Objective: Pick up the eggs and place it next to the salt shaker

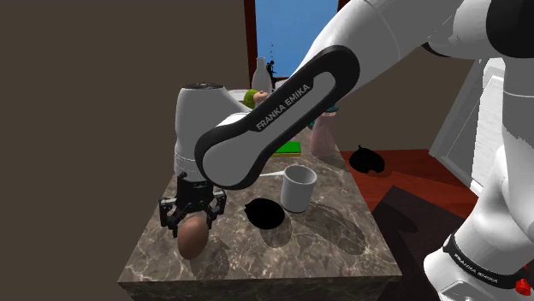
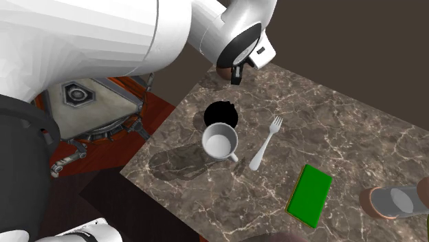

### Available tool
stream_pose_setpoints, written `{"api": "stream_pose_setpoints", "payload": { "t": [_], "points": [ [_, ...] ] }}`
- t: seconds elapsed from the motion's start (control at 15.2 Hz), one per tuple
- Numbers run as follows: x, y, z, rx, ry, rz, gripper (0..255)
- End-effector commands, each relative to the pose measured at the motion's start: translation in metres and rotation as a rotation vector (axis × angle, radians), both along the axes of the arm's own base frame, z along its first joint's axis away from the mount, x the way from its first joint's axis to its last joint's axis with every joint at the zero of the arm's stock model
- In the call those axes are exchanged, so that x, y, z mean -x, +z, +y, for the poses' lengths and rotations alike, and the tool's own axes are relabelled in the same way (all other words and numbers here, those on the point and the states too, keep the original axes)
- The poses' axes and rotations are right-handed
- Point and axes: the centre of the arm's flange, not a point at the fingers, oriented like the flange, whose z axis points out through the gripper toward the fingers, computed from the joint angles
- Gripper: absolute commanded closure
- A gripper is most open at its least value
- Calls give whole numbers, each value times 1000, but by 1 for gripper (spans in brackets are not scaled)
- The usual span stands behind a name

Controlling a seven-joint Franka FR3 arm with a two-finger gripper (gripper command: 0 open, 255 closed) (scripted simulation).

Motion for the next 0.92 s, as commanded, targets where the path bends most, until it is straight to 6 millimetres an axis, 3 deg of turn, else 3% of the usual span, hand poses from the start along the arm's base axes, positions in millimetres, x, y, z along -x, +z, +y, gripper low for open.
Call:
{"api": "stream_pose_setpoints", "payload": {
  "t": [0.0,0.46,0.86],
  "points": [
    [0,-1,0,1,1,1,255],
    [0,-1,0,1,1,1,255],
    [0,31,0,1,1,1,255]
  ]
}}
